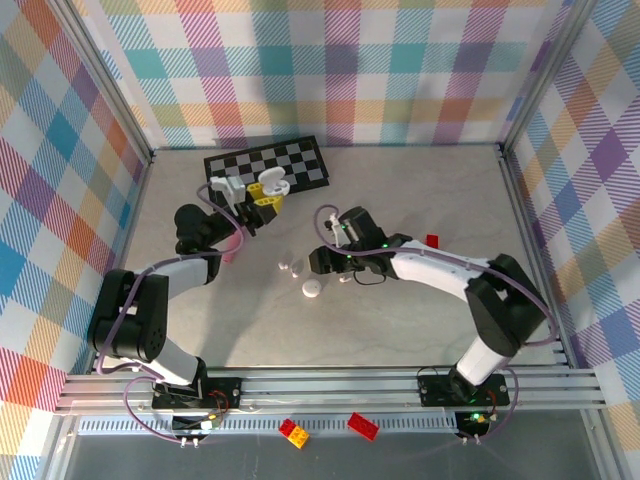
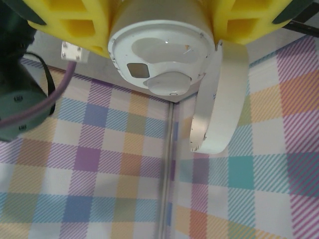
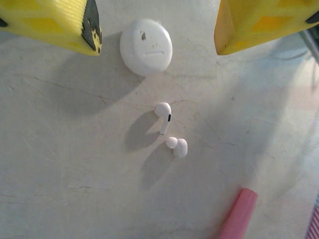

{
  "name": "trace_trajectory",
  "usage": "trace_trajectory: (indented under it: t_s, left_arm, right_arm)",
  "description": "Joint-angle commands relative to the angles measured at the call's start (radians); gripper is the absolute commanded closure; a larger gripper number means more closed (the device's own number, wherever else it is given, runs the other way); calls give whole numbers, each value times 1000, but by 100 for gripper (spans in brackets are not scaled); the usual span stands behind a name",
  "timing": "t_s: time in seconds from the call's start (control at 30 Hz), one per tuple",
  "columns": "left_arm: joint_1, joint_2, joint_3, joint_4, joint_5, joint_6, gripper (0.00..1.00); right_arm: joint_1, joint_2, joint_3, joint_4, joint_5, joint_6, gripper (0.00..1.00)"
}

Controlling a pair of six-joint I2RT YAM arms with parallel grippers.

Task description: Insert the wireless bluetooth earbuds into the charging case

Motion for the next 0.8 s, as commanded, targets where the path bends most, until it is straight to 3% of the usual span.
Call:
trace_trajectory:
  t_s: [0.0, 0.17, 0.47, 0.77]
  left_arm:
    - [47, -2, 43, 62, 24, -30, 71]
    - [111, 16, 76, 62, 40, -49, 71]
    - [195, 33, 139, 62, 40, -73, 71]
    - [235, 40, 189, 64, 77, -94, 71]
  right_arm:
    - [60, 59, 102, -21, 99, -65, 40]
    - [177, 198, 297, -217, 366, -207, 40]
    - [296, 426, 569, -395, 649, -329, 45]
    - [307, 582, 734, -493, 689, -362, 52]
